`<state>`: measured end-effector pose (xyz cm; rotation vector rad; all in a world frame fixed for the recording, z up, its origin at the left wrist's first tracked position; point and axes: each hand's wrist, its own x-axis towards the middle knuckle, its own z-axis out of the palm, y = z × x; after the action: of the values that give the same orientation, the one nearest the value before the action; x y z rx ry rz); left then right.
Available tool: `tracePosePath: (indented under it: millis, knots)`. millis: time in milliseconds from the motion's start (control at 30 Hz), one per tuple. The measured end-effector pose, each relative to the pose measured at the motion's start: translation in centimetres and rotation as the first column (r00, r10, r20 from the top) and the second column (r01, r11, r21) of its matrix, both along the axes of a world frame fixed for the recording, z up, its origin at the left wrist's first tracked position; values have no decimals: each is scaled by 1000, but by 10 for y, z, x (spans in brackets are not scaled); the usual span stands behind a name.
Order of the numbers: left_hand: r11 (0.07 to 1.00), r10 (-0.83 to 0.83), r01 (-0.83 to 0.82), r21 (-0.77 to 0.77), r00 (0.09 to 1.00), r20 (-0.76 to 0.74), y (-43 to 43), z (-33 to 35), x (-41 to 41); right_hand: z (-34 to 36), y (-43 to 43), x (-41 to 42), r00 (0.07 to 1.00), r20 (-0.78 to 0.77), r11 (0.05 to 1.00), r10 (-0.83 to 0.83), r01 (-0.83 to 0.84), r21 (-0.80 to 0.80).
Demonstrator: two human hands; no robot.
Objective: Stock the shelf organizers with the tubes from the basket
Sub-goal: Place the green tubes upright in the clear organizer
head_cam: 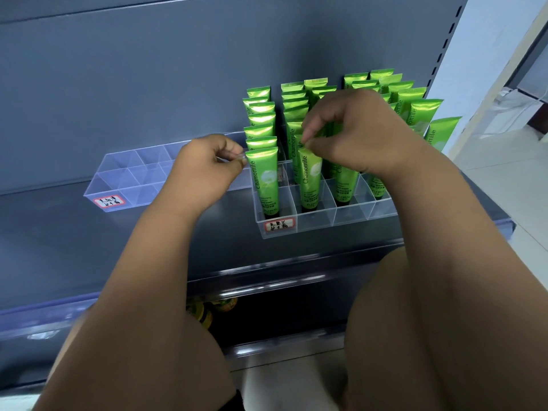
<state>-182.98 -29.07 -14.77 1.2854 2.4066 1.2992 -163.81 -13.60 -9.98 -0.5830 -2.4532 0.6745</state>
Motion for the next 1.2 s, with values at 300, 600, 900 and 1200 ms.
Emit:
tracePosePath:
  millis: [300, 600, 900, 1200]
  knots:
    - [994, 98, -97, 50, 995, -21, -1, 5, 1, -4, -1, -3, 1000, 9, 997, -18, 17, 71]
    - [970, 228, -242, -31, 944, -238, -14, 18, 9, -4, -14, -1, 993, -103, 978, -56, 75, 193]
    - [904, 333, -419, -87, 815, -474, -99, 24, 17, -9, -122, -47, 998, 17, 923, -52, 42, 383]
    - [544, 677, -823, -162, 545, -495, -338, -31, 47, -30, -331, -117, 908, 76, 873, 412, -418, 251]
